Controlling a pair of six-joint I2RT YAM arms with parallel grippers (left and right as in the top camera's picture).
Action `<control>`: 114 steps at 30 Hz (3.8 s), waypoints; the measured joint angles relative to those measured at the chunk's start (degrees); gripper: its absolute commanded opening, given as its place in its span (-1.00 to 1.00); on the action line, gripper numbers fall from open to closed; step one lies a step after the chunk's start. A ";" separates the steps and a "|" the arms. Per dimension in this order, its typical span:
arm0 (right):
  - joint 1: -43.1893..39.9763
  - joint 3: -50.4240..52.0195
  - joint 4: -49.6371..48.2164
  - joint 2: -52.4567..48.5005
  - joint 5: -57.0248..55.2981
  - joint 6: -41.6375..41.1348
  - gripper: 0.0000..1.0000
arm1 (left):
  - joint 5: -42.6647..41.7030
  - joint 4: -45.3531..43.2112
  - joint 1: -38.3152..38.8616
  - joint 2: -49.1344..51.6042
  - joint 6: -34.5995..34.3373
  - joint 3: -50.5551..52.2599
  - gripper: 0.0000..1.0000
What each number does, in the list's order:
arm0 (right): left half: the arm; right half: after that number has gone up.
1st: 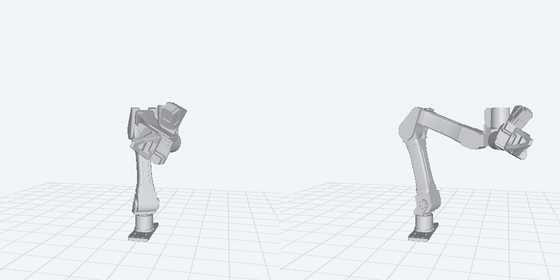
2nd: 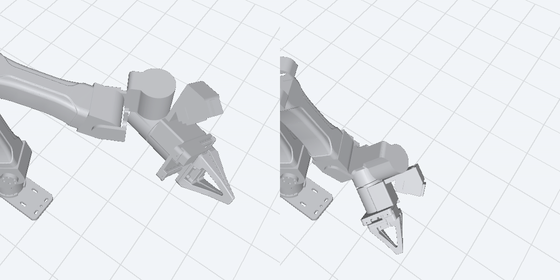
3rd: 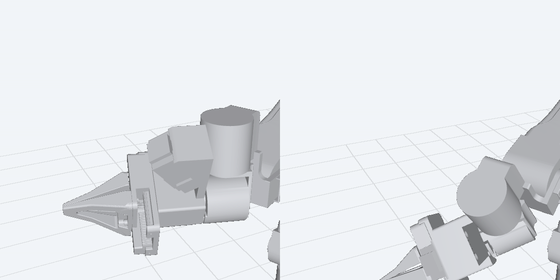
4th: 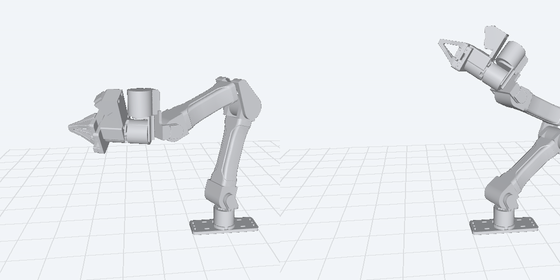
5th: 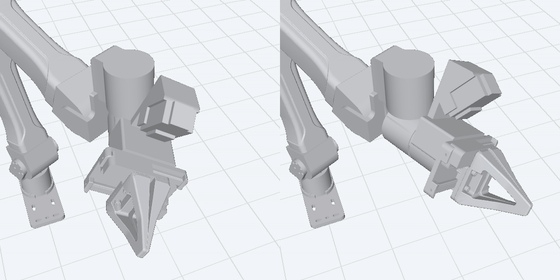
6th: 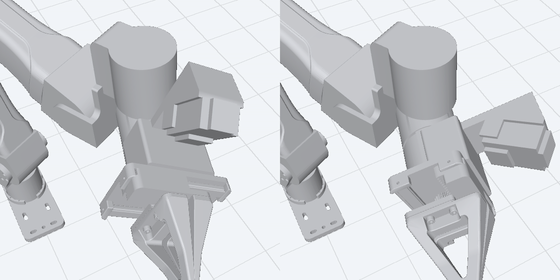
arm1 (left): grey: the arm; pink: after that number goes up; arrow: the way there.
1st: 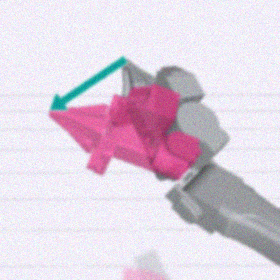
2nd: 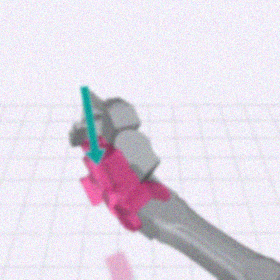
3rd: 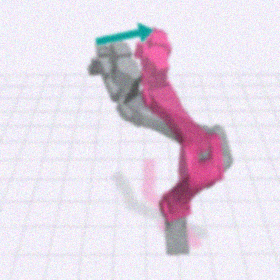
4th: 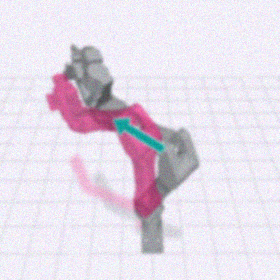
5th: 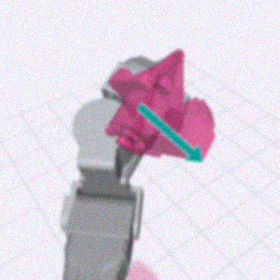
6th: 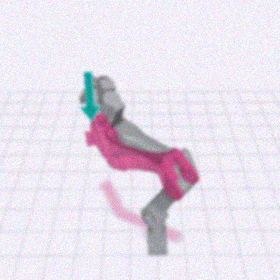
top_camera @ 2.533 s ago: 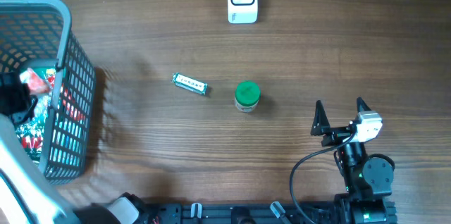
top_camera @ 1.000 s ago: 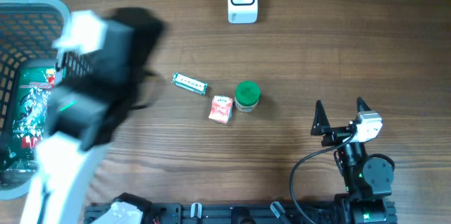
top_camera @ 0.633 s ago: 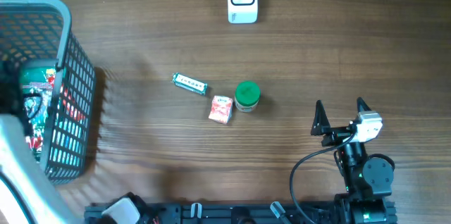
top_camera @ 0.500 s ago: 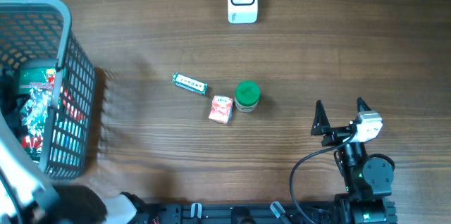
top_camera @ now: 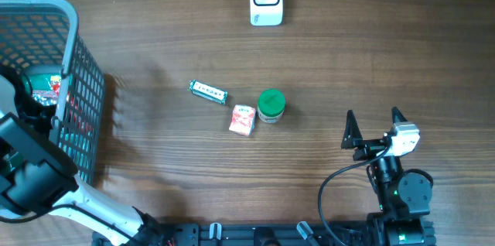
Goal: Scan the item barcode
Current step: 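Reach into the basket and grasp the light-green tissue pack, then swing the tissue pack past the scanner and drop it right of the jar, then reach into the basket and grasp the red Nescafe stick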
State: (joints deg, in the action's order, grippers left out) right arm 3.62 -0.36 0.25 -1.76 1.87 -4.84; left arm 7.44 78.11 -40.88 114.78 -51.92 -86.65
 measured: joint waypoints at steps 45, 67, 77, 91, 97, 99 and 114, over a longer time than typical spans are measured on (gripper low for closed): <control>0.00 0.00 0.00 -0.17 -0.02 0.00 0.99 | -7.10 5.40 65.31 -24.11 6.23 -44.26 -0.92; 0.00 0.00 0.00 -0.17 -0.02 0.00 0.99 | -9.97 -12.07 87.49 16.74 -2.60 -40.89 -0.67; 0.00 0.00 0.00 -0.17 -0.02 0.00 0.99 | -12.52 -11.61 89.64 19.06 -13.90 -37.79 0.66; 0.00 0.00 -0.02 -0.17 0.00 0.00 0.99 | -0.44 10.36 78.95 -11.10 -11.78 -37.92 0.79; 0.00 0.00 -0.02 -0.17 -0.02 0.00 0.99 | 12.13 14.88 66.16 -24.00 -11.56 -38.10 1.00; 0.00 0.00 -0.02 -0.17 -0.02 0.00 0.99 | 14.34 15.28 58.23 -26.80 -11.54 -38.12 1.00; 0.00 0.00 0.00 -0.17 -0.02 0.00 0.99 | 6.75 7.58 4.37 -26.34 -9.05 -22.34 0.97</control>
State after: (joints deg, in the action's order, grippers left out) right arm 3.62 -0.36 0.25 -1.93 1.85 -4.84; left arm 14.20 85.69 -36.51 88.44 -60.97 -108.99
